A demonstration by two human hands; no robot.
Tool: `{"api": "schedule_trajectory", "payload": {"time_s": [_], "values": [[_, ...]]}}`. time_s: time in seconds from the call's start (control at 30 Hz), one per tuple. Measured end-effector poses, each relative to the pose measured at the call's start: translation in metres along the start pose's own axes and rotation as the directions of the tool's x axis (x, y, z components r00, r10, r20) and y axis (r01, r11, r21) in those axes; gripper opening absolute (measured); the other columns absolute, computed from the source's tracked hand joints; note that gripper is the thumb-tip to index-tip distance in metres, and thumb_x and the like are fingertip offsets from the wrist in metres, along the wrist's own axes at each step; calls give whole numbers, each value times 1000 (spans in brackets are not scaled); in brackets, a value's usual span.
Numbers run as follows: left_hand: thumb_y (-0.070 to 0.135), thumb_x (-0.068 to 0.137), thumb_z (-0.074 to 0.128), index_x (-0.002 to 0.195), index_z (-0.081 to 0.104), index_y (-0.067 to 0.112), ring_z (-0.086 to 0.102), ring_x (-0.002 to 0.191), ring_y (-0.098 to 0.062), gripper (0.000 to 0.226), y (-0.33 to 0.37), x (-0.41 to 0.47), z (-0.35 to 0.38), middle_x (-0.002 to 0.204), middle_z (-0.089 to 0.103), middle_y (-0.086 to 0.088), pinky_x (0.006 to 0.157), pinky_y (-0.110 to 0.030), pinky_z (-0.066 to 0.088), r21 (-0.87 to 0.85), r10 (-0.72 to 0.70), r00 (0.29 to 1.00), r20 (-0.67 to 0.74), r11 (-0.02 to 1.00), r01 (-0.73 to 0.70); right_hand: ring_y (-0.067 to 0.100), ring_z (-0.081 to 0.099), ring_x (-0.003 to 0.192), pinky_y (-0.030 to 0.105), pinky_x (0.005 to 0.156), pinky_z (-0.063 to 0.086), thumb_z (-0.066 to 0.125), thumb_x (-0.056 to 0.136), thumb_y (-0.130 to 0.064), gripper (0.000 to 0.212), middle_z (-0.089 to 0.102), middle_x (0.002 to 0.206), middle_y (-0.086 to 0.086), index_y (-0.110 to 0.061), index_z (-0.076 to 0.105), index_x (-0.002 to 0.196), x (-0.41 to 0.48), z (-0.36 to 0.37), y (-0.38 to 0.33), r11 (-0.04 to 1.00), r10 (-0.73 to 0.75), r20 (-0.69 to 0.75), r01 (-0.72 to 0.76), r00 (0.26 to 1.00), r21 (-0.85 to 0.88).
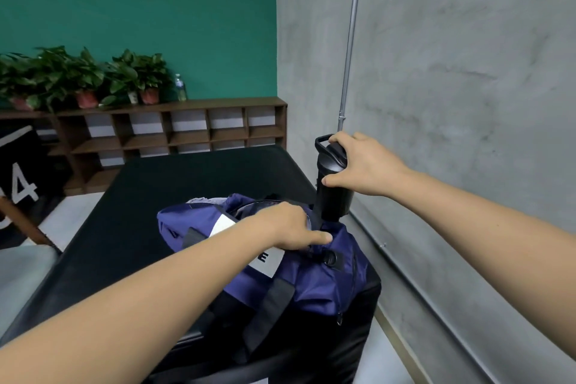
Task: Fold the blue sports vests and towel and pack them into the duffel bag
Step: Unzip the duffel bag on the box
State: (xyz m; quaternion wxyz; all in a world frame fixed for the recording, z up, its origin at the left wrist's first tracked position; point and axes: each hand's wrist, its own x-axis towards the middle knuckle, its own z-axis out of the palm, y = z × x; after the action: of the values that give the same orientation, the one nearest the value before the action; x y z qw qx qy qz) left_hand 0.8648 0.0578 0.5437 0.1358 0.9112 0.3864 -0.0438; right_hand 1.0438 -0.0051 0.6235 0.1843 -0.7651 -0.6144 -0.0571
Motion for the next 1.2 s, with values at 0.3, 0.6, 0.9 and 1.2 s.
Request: {"api": "schedule_trajectory", "payload": {"time_s": [0.3,0.6,0.9,1.2], "values": [[59,92,68,88,65,19,70,100,-30,40,0,47,21,105,74,-9,77,-35,49,-3,-156,988,-19,988,156,27,61,105,41,85,57,80,71,-59,87,52,118,-2,-37,45,148,-5,9,22,1000,5,-11,-5,1000,-17],[71,56,92,149,40,31,59,126,-33,114,-132,21,-48,140,55,-5,99,-45,54,328,-450,893,-11,842,428,28,62,108,46,90,58,78,71,-62,89,54,124,0,-37,43,149,35,42,22,999,-23,-5,23,1000,41],[29,80,79,122,59,22,67,105,-28,48,-182,53,-39,122,69,-6,84,-36,59,251,-411,908,-86,873,419,28,62,109,46,90,58,76,70,-64,89,55,127,0,-37,42,148,95,81,15,996,-60,9,59,998,72],[19,92,60,118,60,34,62,115,-29,30,-169,149,-69,122,66,3,86,-45,47,125,-97,917,-387,980,157,27,60,107,44,90,56,77,72,-63,80,56,120,-2,-38,45,141,132,96,55,995,-2,-39,5,999,98]]}}
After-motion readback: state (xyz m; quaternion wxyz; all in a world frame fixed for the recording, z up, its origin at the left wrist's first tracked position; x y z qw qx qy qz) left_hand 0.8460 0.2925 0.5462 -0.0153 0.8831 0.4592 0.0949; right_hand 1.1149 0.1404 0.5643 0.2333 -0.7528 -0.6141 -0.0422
